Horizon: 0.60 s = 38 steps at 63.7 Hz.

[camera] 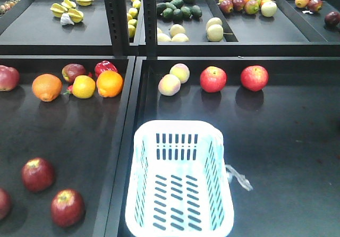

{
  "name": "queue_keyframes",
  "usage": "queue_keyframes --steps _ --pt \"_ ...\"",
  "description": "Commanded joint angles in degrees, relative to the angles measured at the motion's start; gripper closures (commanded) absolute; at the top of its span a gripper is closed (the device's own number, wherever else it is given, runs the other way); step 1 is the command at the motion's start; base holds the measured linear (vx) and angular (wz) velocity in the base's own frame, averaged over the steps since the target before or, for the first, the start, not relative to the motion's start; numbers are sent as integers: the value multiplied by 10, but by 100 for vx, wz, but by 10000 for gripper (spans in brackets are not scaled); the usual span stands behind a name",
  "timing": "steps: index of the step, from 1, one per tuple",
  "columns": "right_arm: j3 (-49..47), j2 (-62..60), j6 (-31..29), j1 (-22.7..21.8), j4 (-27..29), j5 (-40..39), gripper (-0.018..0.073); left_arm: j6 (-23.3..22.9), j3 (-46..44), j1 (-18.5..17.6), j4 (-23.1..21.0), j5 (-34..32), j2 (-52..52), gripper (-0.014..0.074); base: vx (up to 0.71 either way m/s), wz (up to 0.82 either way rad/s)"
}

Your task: Pick three apples into basket with both arms

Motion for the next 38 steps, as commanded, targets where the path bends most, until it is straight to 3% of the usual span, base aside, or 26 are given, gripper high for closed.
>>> queue_keyframes --steps 1,38 --pt "8 -6 -5 0 -2 -43 568 -3 13 -1 -4 -44 -8 603 15 3" --pt "8 -6 -5 0 -2 -43 568 -3 13 -1 -4 -44 -8 603 12 2"
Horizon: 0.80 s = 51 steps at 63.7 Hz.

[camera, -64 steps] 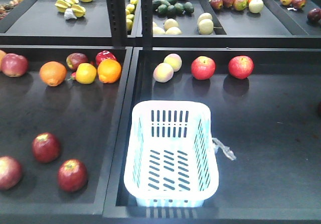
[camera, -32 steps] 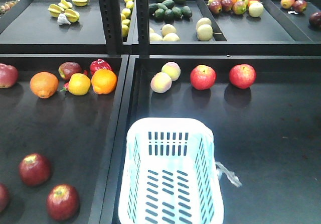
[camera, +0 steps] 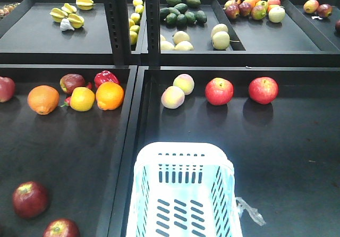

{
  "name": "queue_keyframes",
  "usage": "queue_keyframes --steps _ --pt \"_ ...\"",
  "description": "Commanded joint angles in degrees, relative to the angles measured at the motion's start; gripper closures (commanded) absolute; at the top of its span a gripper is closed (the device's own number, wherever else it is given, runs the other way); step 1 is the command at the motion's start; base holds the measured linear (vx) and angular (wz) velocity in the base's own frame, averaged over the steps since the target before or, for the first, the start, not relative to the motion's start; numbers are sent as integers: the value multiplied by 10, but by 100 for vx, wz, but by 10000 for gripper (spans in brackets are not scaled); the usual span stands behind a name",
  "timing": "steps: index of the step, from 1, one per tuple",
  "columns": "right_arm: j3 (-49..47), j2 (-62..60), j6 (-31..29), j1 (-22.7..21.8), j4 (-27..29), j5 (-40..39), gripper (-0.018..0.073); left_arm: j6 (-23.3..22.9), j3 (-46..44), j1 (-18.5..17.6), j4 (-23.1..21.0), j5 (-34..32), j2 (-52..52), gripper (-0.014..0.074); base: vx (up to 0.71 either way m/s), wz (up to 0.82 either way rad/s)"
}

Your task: Pick three apples into basket with both arms

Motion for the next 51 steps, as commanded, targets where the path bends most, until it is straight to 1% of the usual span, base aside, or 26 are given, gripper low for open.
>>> queue_keyframes --steps 1,48,51 --pt "8 -6 -5 0 -2 -43 568 -3 13 -1 -4 -44 -8 603 6 -1" --pt "8 -6 -5 0 -2 -41 568 -3 13 -1 -3 -44 -8 603 1 -1" --pt "8 -6 -5 0 -2 -41 568 -3 13 -1 -3 -51 -8 603 0 0"
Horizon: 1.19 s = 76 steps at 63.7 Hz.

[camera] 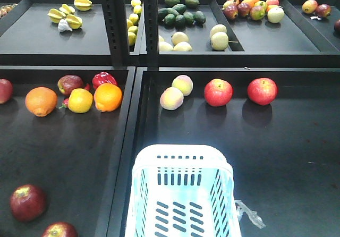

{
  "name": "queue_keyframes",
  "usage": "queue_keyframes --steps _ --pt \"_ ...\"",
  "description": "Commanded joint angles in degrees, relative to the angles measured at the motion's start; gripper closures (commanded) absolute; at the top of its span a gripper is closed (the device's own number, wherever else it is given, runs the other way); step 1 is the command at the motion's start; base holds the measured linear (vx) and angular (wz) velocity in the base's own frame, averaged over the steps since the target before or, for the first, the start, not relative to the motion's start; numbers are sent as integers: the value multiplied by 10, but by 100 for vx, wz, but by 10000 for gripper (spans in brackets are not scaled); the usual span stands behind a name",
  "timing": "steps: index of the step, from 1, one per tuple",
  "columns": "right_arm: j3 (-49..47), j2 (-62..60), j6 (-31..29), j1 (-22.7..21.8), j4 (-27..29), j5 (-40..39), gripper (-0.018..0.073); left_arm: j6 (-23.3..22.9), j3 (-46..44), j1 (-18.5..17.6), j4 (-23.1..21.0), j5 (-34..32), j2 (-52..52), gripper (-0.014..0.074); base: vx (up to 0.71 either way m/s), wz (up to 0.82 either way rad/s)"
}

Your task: Pick three apples into basket with both arms

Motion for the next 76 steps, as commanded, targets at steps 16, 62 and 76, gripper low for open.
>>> queue_keyframes --steps 16,62,76 --pt "8 -6 -5 0 -2 -41 568 -9 6 -1 -12 -45 -8 603 0 0" --pt "8 -6 -5 0 -2 -43 568 -5 -375 -2 -25 301 226 603 0 0" --pt "8 -6 -5 0 -2 -43 568 135 -490 -3 -65 418 352 603 0 0"
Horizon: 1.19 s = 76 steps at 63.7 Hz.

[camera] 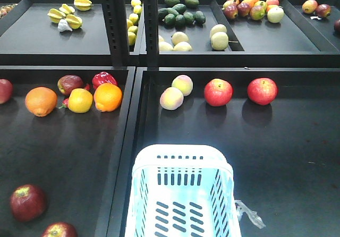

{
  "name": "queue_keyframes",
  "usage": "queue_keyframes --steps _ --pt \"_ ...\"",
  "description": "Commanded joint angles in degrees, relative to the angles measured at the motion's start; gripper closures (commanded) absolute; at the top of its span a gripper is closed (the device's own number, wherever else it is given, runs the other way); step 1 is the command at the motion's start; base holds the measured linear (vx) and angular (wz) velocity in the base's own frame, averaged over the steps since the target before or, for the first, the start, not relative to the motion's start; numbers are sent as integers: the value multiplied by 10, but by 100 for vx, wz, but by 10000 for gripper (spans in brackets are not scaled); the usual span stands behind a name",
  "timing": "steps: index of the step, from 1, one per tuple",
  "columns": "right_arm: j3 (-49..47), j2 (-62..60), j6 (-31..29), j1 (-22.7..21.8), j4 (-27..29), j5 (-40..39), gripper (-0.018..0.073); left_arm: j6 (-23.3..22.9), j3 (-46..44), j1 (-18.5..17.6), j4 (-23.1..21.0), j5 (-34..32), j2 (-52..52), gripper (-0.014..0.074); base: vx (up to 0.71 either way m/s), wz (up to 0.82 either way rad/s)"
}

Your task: Pick three apples into basket with both arms

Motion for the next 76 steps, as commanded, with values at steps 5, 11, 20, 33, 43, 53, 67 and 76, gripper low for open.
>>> queue_keyframes --steps 5,11,20,33,43,53,67,76 --pt "8 -6 -5 0 -2 -43 568 78 -63 -5 -54 29 66 603 0 0" --pt "8 -6 -5 0 -2 -43 568 83 -64 -5 -86 44 79 603 0 0" --pt "8 -6 -5 0 -2 -43 568 83 -64 -5 -109 55 83 599 0 0" --pt "8 -6 -5 0 -2 -43 568 83 -64 -5 -108 70 83 506 0 0" --pt "8 -6 -5 0 -2 -43 568 83 -64 -5 -109 75 83 262 0 0" --pt "8 -6 -5 0 -2 -42 568 86 -64 -5 -109 73 83 -15 0 0" --pt "8 -6 -5 0 -2 -41 568 233 -64 -39 -180 70 113 -119 0 0" --pt "8 -6 -5 0 -2 -41 568 353 -65 -92 -234 64 161 -97 0 0"
